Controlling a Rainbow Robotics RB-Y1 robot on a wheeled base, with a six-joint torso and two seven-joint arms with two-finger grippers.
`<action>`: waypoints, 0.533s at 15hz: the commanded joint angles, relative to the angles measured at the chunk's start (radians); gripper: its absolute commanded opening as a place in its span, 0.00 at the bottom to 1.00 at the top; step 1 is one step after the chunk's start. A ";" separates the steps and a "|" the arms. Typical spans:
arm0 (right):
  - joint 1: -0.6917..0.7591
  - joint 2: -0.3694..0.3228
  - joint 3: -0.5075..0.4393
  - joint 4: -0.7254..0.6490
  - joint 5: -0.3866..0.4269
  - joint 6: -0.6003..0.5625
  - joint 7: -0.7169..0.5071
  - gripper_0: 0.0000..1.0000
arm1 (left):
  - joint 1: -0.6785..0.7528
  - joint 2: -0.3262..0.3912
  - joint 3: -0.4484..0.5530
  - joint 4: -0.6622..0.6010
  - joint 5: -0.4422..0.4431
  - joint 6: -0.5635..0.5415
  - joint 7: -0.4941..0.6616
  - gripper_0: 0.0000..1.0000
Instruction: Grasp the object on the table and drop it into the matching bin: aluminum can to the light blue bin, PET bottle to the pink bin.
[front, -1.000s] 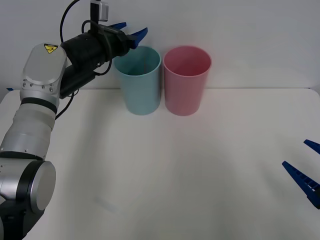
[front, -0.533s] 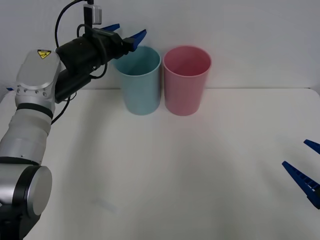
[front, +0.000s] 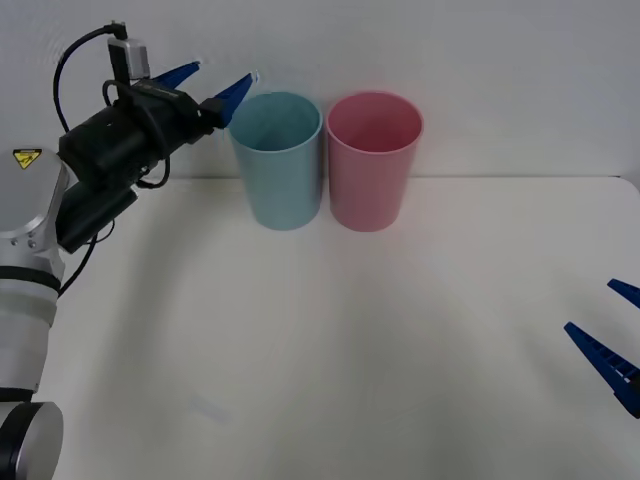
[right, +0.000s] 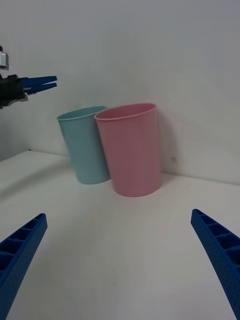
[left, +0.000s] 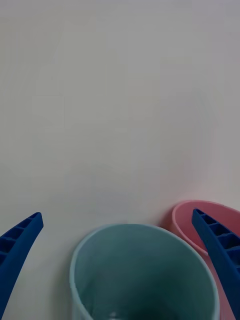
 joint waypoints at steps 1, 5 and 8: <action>0.000 0.000 0.000 0.000 0.000 0.000 0.000 1.00 | 0.096 0.046 0.003 -0.076 0.082 -0.007 -0.020 1.00; 0.000 0.000 0.000 0.000 0.000 0.000 0.000 1.00 | 0.212 0.065 0.089 -0.158 0.125 -0.094 -0.045 1.00; 0.000 0.000 0.000 0.000 0.000 0.000 0.000 1.00 | 0.298 0.065 0.177 -0.200 0.148 -0.194 -0.068 1.00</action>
